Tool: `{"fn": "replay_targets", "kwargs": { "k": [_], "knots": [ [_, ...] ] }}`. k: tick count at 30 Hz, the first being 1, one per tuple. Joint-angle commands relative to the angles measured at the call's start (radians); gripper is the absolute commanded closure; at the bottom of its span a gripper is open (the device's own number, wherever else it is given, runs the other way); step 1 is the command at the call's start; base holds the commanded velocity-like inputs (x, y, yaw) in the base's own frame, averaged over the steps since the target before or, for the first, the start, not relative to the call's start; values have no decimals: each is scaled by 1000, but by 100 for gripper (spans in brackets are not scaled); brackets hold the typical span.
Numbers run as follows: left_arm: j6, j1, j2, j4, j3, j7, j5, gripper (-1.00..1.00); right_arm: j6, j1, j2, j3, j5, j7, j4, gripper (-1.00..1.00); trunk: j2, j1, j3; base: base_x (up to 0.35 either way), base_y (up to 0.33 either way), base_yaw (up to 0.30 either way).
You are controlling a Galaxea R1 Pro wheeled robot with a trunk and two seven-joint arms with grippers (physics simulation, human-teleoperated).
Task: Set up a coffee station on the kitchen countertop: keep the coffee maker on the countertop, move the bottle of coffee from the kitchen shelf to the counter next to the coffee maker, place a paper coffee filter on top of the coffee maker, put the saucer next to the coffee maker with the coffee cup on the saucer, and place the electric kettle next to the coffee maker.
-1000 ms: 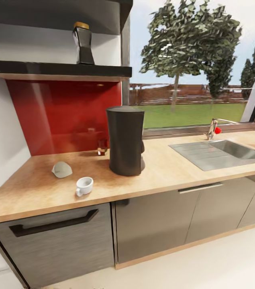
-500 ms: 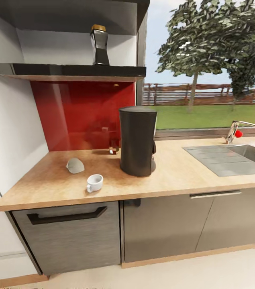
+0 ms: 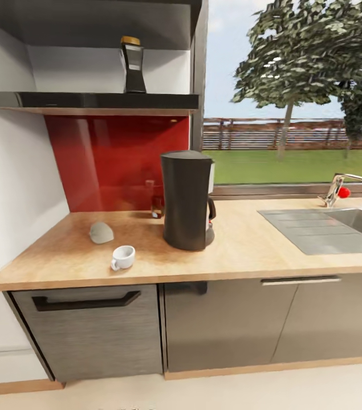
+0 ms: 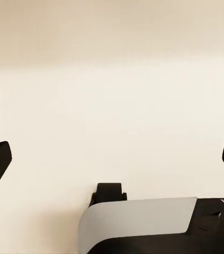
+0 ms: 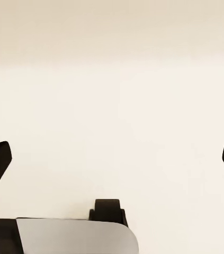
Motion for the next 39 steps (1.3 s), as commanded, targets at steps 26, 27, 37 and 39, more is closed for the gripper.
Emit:
{"fn": "replay_targets", "kwargs": {
  "k": [26, 27, 37, 39],
  "knots": [
    [-1, 0, 0, -1, 0, 0, 0, -100, -3, -1, 1, 1, 1, 0, 1, -100, 0, 0, -1, 0, -109, 197],
    [-1, 0, 0, -1, 0, 0, 0, -100, -3, -1, 1, 1, 1, 0, 1, -100, 0, 0, -1, 0, -220, 207],
    [-1, 0, 0, -1, 1, 0, 1, -100, -3, -1, 1, 1, 2, -1, 3, -100, 0, 0, -1, 0, -72, 249],
    [-1, 0, 0, -1, 1, 0, 1, -100, -3, -1, 1, 1, 2, -1, 3, -100, 0, 0, -1, 0, -6, 270]
  ]
}}
